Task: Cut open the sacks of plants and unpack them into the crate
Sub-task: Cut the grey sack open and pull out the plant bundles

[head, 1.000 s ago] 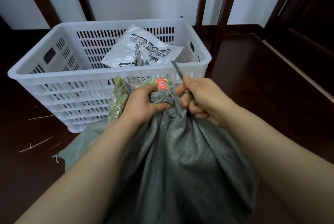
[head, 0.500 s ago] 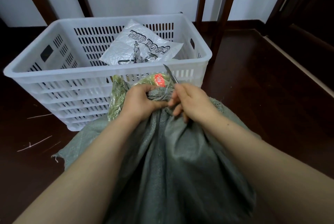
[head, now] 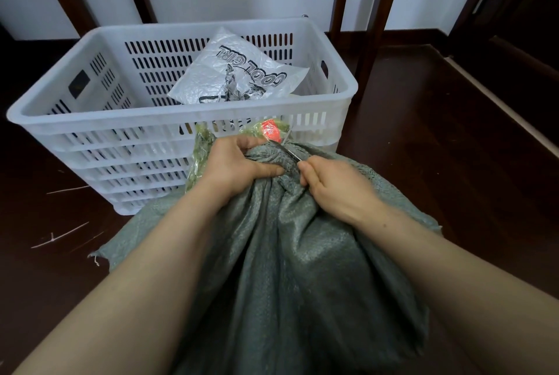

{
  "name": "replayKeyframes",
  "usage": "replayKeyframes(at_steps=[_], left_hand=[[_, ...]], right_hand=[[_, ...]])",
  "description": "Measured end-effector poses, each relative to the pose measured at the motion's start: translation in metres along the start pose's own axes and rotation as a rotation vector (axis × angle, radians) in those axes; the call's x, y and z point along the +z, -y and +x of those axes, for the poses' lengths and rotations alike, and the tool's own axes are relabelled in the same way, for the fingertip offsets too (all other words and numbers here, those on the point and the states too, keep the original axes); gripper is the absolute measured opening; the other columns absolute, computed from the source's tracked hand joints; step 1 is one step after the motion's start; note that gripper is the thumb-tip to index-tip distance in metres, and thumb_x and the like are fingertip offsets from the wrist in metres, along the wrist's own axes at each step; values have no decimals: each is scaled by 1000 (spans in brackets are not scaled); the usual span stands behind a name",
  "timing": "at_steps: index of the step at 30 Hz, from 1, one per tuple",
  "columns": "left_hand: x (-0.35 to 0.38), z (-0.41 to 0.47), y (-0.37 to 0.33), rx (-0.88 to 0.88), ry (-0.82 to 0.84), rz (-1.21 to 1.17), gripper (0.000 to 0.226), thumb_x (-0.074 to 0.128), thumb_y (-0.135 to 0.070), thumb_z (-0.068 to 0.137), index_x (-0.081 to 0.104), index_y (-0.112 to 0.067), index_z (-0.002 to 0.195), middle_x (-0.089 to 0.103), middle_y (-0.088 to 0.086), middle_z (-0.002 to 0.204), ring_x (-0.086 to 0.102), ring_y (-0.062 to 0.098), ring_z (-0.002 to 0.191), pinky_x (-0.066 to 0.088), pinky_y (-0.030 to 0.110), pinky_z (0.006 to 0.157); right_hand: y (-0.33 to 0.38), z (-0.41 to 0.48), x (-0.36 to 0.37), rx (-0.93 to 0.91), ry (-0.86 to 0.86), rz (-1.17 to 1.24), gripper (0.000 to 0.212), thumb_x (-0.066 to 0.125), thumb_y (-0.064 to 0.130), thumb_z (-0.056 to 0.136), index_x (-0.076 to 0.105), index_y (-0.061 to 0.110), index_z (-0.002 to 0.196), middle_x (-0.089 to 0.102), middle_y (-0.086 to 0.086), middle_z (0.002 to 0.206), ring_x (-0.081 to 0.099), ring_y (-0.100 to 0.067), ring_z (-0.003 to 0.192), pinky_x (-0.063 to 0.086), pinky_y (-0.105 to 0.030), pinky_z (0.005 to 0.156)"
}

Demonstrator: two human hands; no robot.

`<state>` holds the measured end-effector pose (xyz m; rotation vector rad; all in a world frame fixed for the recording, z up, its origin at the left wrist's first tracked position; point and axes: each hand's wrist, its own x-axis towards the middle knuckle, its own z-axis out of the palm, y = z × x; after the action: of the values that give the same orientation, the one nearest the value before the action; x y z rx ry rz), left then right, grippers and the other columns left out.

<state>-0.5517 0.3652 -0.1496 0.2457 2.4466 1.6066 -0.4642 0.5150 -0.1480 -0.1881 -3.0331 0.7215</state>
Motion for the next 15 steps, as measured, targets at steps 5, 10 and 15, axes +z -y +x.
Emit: replayKeyframes(at_steps=[5,10,15], left_hand=[[-1,-4,-3,1,3,-12,35,90,-6,52,65,-21,72,69,-7,75,64,7,66,53,21,68],[-3,-6,-6,0,8,-17,33,89,-7,53,65,-23,67,68,-10,70,62,3,59,54,19,65],[-2,-4,-4,-4,8,-32,31,90,-7,52,67,-21,68,69,-8,71,64,4,59,55,22,67]], right_hand=[[6,2,1,9,3,-45,37,25,40,101,53,19,90,62,-3,91,58,-28,90,48,-42,81],[7,0,0,5,-5,-55,36,25,39,102,52,19,90,58,-2,86,58,-27,88,48,-40,78],[8,-1,-1,13,2,-54,37,24,39,102,52,18,91,61,-2,89,57,-26,88,48,-41,79]])
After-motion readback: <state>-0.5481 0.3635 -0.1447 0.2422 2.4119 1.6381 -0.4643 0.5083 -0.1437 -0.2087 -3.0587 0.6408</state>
